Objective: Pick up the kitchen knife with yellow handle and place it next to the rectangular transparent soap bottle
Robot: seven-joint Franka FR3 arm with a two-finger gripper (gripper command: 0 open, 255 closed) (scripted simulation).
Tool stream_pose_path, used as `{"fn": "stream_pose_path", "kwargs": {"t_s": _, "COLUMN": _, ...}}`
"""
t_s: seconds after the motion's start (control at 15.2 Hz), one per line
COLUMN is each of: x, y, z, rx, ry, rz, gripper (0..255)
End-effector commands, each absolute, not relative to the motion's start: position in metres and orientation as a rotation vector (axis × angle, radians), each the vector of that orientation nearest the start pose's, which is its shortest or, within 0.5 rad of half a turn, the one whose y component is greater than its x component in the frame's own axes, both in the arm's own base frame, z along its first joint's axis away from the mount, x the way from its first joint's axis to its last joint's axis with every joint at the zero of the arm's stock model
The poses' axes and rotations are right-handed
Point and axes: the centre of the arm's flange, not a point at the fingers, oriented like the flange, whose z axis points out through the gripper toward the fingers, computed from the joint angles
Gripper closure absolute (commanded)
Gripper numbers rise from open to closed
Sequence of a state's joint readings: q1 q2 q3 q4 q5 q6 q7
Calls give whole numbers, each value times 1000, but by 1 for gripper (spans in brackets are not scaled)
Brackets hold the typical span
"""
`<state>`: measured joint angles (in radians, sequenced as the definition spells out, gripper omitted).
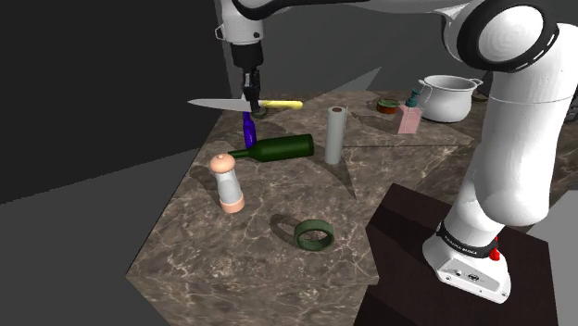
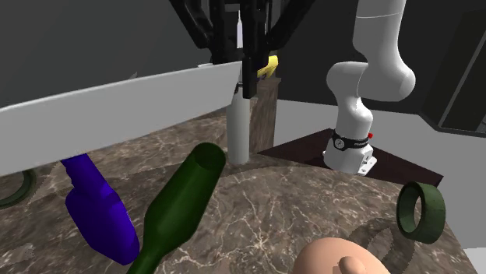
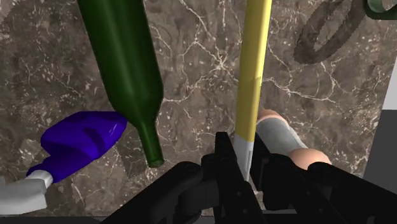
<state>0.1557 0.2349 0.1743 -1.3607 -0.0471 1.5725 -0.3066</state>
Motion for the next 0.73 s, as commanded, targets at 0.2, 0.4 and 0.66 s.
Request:
{"fn": "stream_pose_path", "kwargs": {"t_s": 0.2, "x": 591, "y": 119, "z": 587, "rx": -2991, "ry": -981, "rz": 31, "gripper": 255}}
{"fn": "stream_pose_path", "kwargs": {"t_s": 0.4, "x": 589, "y": 80, "z": 587, "rx": -2991, "ry": -981, "rz": 31, "gripper": 255}}
{"fn": "stream_pose_path", "kwargs": {"t_s": 0.66, "x": 585, "y": 27, "z": 587, "rx": -2991, "ry": -981, "rz": 31, "gripper": 255}}
